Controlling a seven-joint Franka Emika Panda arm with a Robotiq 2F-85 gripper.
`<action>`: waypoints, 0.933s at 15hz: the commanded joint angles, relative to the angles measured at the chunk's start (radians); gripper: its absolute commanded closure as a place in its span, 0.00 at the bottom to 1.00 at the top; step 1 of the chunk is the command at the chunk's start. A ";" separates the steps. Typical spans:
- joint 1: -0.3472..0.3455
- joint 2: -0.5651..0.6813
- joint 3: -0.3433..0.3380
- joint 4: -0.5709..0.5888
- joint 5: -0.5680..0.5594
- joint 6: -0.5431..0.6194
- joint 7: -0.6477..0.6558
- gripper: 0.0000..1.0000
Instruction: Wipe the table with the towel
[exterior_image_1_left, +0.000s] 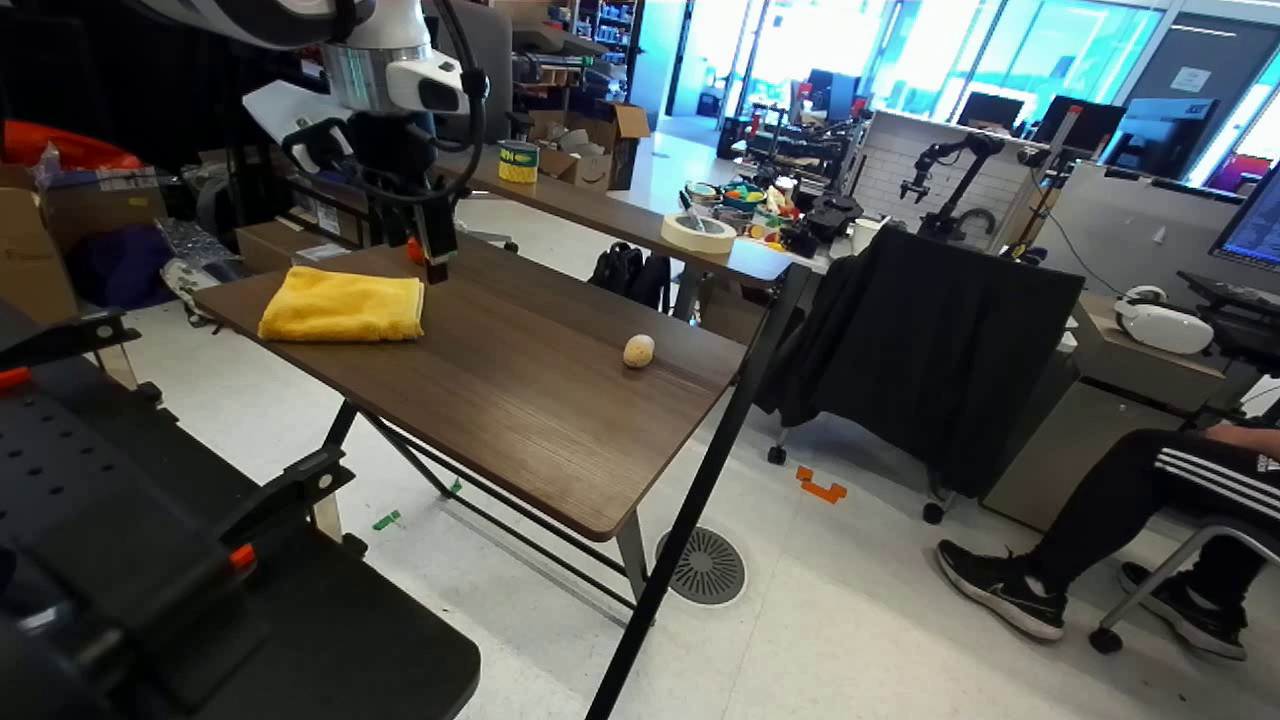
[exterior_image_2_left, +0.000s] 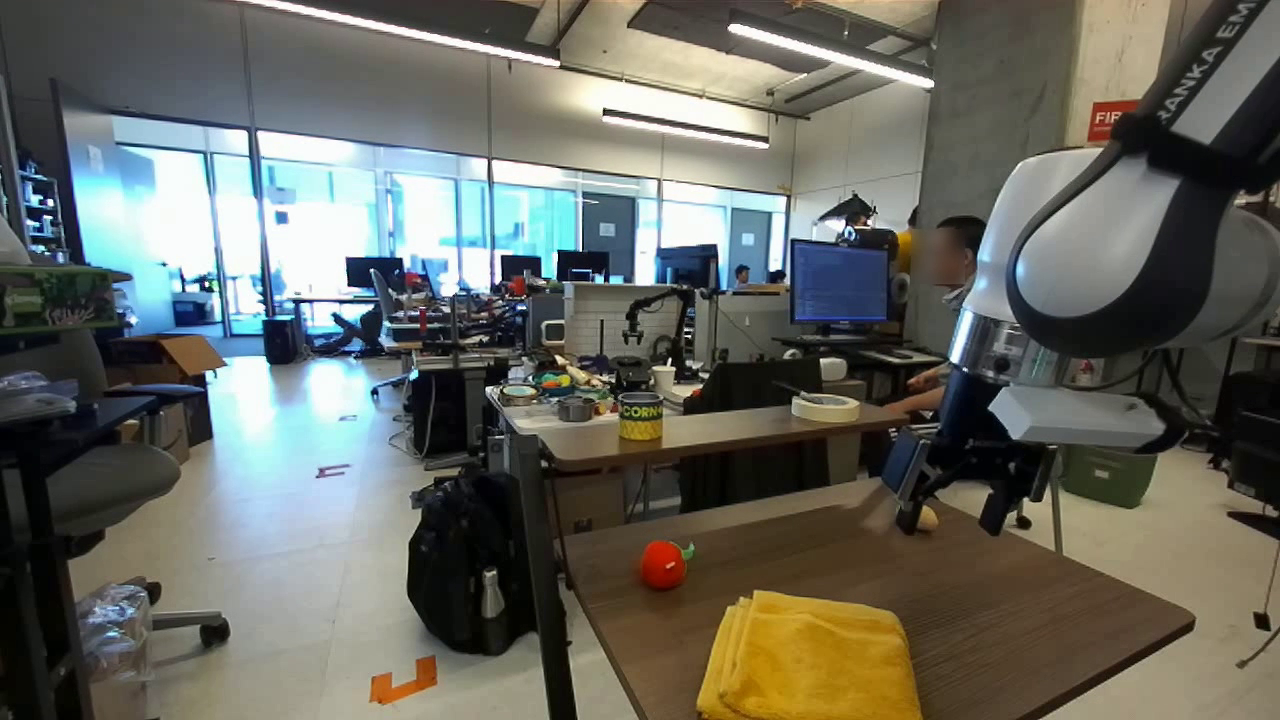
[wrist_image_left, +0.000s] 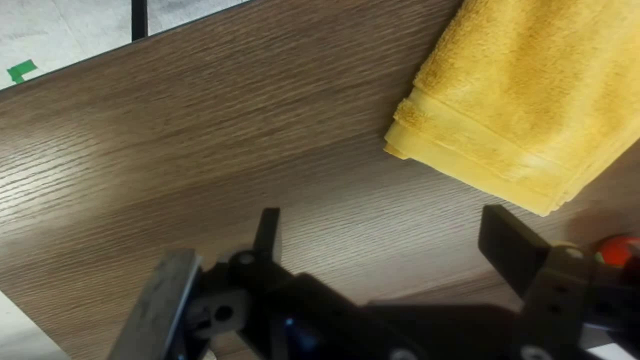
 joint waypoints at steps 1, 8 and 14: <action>-0.014 -0.002 0.008 0.003 -0.017 -0.003 0.011 0.00; 0.004 0.050 0.068 0.131 -0.012 -0.225 0.041 0.00; 0.126 0.276 0.018 0.388 -0.046 -0.212 0.273 0.00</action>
